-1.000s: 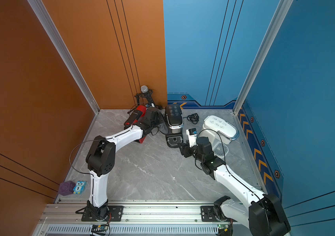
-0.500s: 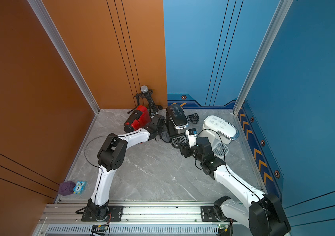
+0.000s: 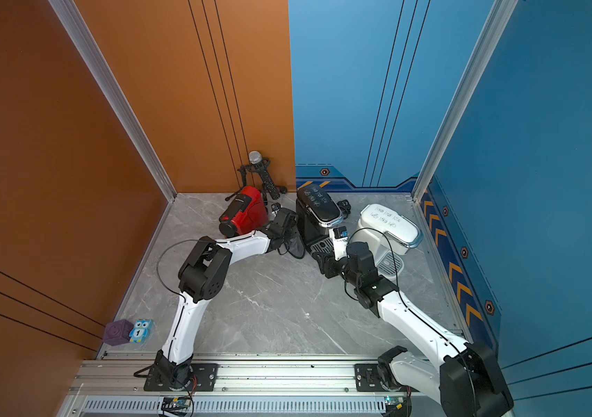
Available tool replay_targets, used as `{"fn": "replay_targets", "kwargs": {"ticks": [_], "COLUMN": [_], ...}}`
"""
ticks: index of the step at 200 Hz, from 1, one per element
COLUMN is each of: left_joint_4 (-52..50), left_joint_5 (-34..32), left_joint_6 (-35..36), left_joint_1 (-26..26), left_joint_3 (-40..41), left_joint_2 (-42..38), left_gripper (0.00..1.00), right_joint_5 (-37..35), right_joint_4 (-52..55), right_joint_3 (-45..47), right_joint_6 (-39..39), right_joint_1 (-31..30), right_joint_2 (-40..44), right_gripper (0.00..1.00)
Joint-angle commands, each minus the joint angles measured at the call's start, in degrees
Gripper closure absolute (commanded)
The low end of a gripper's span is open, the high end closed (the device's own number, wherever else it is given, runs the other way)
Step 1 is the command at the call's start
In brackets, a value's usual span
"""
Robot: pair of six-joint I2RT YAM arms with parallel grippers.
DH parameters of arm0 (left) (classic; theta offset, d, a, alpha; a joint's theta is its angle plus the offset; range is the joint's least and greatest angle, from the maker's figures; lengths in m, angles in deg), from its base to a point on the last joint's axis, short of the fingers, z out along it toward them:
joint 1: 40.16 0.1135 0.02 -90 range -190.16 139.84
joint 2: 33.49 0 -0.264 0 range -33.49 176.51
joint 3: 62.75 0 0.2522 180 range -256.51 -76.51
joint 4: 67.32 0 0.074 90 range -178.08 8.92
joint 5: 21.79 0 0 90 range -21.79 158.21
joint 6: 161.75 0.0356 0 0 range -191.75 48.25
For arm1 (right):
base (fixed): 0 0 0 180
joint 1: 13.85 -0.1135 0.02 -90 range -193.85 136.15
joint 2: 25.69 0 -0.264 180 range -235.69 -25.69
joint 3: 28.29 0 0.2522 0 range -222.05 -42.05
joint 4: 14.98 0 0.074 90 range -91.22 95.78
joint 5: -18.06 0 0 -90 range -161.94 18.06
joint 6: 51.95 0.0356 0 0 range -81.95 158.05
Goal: Wipe the surface of a coffee machine
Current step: Wipe the dirt from the surface of the coffee machine.
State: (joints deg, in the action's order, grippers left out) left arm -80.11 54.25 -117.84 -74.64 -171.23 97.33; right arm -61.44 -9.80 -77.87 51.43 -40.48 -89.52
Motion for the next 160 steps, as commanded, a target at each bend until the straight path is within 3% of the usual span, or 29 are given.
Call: {"fn": "replay_targets", "kwargs": {"ticks": [1, 71, 160], "left_joint_4": [2.8, 2.8, 2.8], "left_joint_5": [2.6, -2.3, -0.1], "left_joint_6": [0.7, 3.1, 2.4], "left_joint_1": [-2.9, -3.0, -2.0], "left_joint_3": [1.0, 2.3, -1.5], "left_joint_2": [-5.5, -14.9, -6.6], "left_gripper": [1.0, 1.0, 1.0], "right_joint_5": [-1.1, -0.3, -0.7], "right_joint_4": [0.1, -1.1, -0.6], "right_joint_3": [0.2, 0.2, 0.3], "right_joint_6": [-0.6, 0.0, -0.3], "right_joint_1": [-0.3, -0.4, -0.7], "right_joint_2": [1.2, -0.7, 0.4], "right_gripper": [0.4, 0.4, 0.4]}}
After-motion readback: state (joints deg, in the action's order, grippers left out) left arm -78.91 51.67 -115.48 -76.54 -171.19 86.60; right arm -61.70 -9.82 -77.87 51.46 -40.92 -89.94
